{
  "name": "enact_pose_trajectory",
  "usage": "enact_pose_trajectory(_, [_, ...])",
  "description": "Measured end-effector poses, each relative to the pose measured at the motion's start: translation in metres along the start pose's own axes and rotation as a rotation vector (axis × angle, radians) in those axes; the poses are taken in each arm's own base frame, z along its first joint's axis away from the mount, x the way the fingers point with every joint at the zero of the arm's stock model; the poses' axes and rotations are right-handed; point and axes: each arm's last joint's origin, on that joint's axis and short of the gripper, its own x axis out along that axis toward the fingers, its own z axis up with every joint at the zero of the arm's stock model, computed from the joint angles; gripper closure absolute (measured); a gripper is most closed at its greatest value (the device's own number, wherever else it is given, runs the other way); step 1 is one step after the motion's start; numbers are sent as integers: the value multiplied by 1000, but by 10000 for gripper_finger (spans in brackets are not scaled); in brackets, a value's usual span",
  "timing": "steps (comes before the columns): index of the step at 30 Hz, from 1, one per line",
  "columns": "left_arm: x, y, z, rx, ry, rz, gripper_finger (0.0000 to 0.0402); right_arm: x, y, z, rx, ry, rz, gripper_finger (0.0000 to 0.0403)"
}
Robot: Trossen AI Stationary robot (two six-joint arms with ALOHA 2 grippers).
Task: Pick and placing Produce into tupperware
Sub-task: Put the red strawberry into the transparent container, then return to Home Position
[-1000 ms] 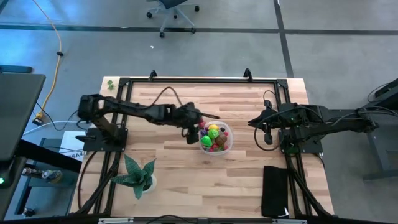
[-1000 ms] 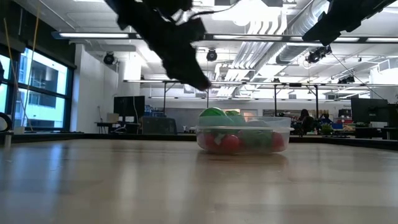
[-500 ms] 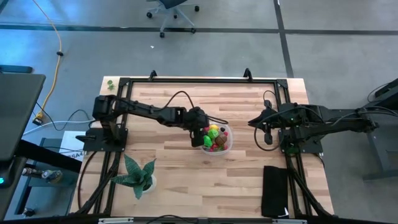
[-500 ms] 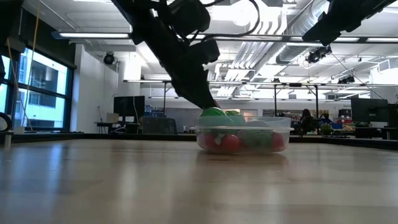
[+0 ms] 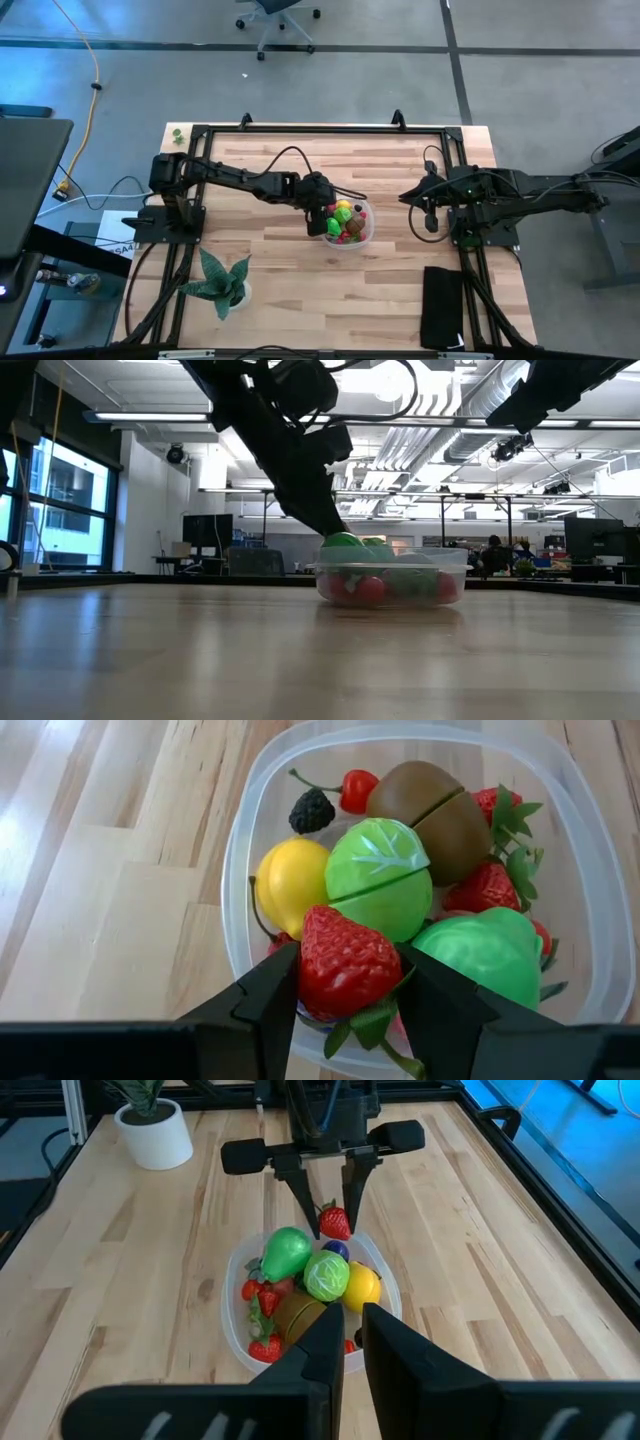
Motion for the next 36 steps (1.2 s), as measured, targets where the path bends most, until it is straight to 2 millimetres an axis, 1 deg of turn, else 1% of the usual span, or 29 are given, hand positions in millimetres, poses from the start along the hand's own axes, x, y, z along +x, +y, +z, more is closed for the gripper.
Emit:
enact_pose_trajectory(8, [0,0,0,27,0,2,203,0,0,0,0,0,0,373])
enact_pose_trajectory(13, [-1,0,1,37,-9,1,198,0,0,0,0,0,-1,373])
enact_pose_trajectory(16, [-13,0,7,50,-52,-1,197,0,0,0,0,0,0,373])
enact_pose_trajectory(19, [-38,1,17,76,-123,10,197,0,0,0,0,0,0,373])
enact_pose_trajectory(21, [-59,3,23,96,-165,39,197,0,0,0,0,0,-1,373])
enact_pose_trajectory(25, [-112,10,30,201,-254,123,197,0,0,0,0,0,0,373])
enact_pose_trajectory(28, [-155,16,26,232,-294,149,197,0,0,0,0,0,-1,373])
enact_pose_trajectory(29, [-168,16,23,259,-322,164,197,0,0,0,0,0,0,373])
enact_pose_trajectory(31, [-190,17,9,314,-361,177,197,0,0,0,0,0,-1,373])
enact_pose_trajectory(34, [-217,16,-20,307,-482,181,197,0,0,0,0,0,0,373])
enact_pose_trajectory(36, [-232,16,-45,284,-587,191,197,0,0,0,0,0,0,373])
